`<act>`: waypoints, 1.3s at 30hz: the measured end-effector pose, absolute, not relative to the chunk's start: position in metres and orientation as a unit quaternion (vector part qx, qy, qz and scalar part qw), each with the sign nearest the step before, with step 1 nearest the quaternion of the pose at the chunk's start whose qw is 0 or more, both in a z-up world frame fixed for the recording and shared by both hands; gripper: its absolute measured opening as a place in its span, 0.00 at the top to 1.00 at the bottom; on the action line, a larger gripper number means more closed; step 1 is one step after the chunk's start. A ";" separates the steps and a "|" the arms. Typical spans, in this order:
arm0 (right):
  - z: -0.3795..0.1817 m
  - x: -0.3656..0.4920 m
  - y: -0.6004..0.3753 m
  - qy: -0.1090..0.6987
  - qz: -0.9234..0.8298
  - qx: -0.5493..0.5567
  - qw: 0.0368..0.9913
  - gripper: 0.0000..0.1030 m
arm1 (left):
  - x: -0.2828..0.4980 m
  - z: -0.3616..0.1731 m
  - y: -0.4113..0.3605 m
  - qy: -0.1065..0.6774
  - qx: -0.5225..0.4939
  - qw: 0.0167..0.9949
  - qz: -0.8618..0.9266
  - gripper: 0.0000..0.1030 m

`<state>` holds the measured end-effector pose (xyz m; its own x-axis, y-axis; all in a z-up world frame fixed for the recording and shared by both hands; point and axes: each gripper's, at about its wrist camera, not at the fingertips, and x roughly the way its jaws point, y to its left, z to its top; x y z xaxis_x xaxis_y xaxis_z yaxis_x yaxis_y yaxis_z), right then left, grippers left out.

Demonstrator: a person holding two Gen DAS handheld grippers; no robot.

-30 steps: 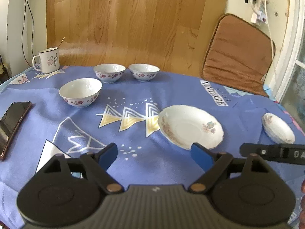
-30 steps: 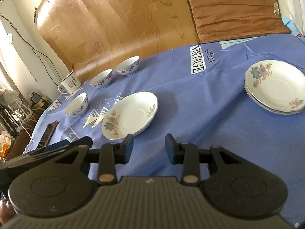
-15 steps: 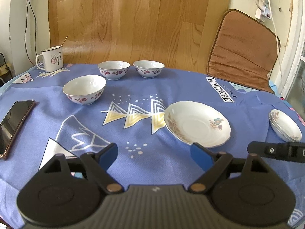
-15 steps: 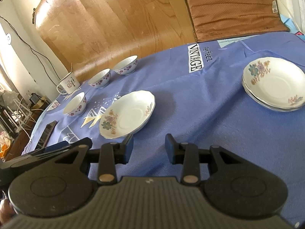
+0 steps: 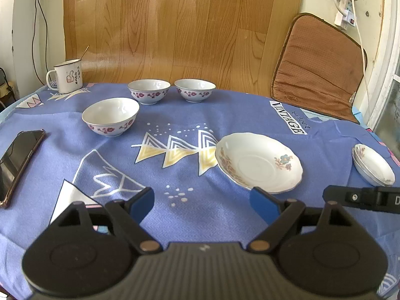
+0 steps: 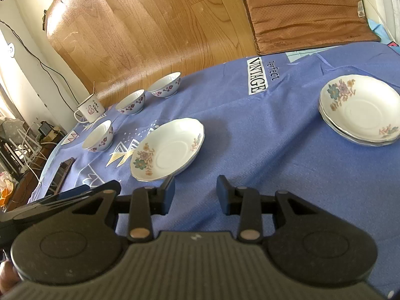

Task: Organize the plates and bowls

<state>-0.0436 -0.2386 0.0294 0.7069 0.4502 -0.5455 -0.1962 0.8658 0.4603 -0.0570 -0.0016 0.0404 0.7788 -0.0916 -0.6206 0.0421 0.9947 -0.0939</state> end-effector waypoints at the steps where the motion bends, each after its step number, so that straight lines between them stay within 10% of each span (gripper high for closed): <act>1: 0.030 -0.043 -0.238 0.338 0.179 0.186 0.905 0.62 | -0.057 0.040 -0.002 0.331 -0.037 0.942 -0.036 0.16; 39: 0.037 -0.028 -0.242 0.316 0.181 0.192 0.911 0.62 | -0.032 0.050 -0.007 0.331 -0.017 0.942 -0.045 0.17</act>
